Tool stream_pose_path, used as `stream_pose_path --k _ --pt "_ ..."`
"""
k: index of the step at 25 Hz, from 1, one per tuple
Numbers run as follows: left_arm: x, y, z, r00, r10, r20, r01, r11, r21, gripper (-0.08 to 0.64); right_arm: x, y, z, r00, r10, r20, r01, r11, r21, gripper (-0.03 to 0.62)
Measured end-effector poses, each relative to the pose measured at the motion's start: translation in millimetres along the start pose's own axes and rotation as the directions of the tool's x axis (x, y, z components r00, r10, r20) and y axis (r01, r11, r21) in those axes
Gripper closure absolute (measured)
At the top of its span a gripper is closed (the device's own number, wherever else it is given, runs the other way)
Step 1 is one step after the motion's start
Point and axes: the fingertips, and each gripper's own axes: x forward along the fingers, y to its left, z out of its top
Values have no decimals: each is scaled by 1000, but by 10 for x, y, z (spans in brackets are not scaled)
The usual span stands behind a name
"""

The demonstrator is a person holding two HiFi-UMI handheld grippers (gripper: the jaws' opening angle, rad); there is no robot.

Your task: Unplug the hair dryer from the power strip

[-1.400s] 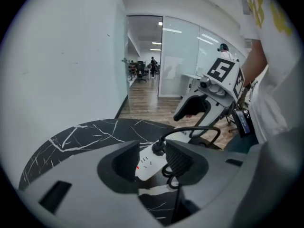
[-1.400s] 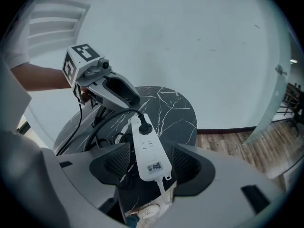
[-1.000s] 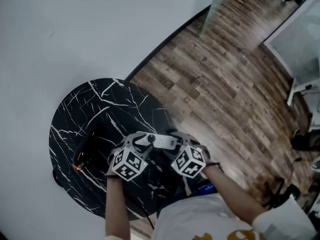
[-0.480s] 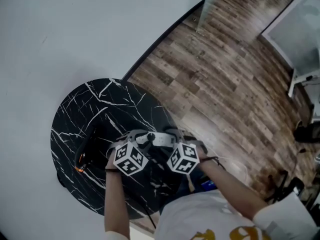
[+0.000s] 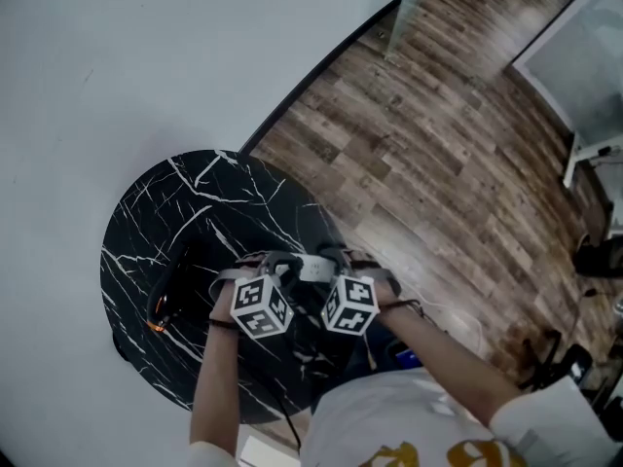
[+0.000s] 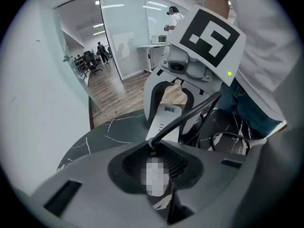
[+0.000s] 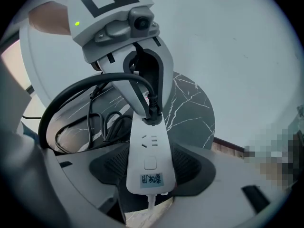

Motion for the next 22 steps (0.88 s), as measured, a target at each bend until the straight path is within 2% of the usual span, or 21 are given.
stream_pose_path --k 2,5,10,17,22 --pt "14 7 -1 1000 -12 -9 12 1000 -7 495 14 6 -6 999 51 -15 -51 999 -4 339" --pt "32 -28 -11 998 -53 -22 51 996 -69 495 21 48 -2 991 129 -48 -129 991 -15 339" --pt "78 -27 -21 989 -86 -121 73 992 -106 495 60 56 -6 974 193 -117 -197 980 -20 336" --pt "103 -31 19 988 -75 -136 58 990 -125 495 48 31 -44 980 175 -97 -178 984 -25 333" --pt "89 -26 -58 978 -85 -192 59 989 -137 495 119 51 27 970 148 -194 -154 988 -14 333"
